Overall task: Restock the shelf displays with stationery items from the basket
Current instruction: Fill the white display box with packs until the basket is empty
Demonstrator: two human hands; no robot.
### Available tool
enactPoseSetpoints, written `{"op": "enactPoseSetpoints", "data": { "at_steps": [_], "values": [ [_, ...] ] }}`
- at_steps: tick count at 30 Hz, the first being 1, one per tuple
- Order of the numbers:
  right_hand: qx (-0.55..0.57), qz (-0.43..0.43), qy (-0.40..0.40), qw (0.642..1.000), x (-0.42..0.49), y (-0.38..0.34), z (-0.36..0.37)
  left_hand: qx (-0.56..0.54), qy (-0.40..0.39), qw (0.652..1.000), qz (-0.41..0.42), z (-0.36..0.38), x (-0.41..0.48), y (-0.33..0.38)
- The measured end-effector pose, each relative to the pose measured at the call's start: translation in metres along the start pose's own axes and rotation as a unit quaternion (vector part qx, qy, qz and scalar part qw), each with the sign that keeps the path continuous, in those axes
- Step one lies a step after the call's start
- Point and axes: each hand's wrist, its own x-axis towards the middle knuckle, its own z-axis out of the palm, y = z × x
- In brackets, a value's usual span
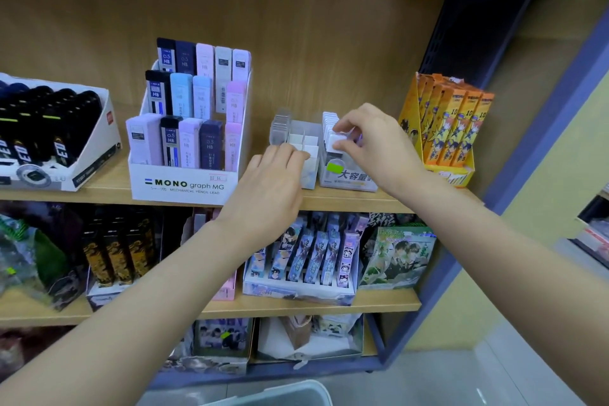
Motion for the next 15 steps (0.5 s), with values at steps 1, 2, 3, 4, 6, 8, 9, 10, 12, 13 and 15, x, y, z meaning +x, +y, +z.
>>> {"op": "enactPoseSetpoints", "data": {
  "at_steps": [1,2,3,4,6,8,9,10,12,13,15],
  "values": [
    [-0.024,-0.006,0.012,1.0,-0.003,-0.001,0.0,0.001,0.002,1.0,0.001,-0.001,0.0,0.0],
    [-0.043,-0.011,0.027,0.999,-0.008,-0.001,0.0,0.002,0.007,1.0,0.002,-0.003,-0.001,0.001],
    [-0.054,-0.017,0.044,0.997,-0.014,-0.003,0.0,0.003,0.017,1.0,0.003,-0.005,-0.004,0.0],
    [-0.058,-0.026,0.059,0.996,-0.023,-0.004,0.002,0.003,0.031,1.0,0.002,-0.007,-0.009,0.0],
    [-0.066,-0.061,0.08,0.993,-0.045,-0.008,0.008,0.009,0.06,0.998,0.0,-0.01,-0.027,-0.001],
    [-0.071,-0.112,0.074,0.988,-0.072,-0.009,0.021,0.013,0.068,0.998,0.006,-0.009,-0.053,-0.001],
    [-0.066,-0.129,0.054,0.988,-0.086,-0.009,0.029,0.011,0.066,0.998,0.01,-0.006,-0.068,-0.002],
    [-0.057,-0.141,0.026,0.988,-0.101,-0.007,0.039,0.008,0.064,0.998,0.01,0.0,-0.085,-0.002],
    [-0.034,-0.147,-0.046,0.987,-0.134,-0.007,0.064,-0.002,0.05,0.999,-0.001,0.016,-0.121,-0.004],
    [-0.022,-0.142,-0.08,0.986,-0.152,-0.007,0.078,-0.01,0.037,0.999,-0.012,0.027,-0.14,-0.006],
    [0.003,-0.124,-0.152,0.981,-0.189,-0.009,0.112,-0.028,-0.005,0.997,-0.065,0.05,-0.181,-0.011]
  ]
}}
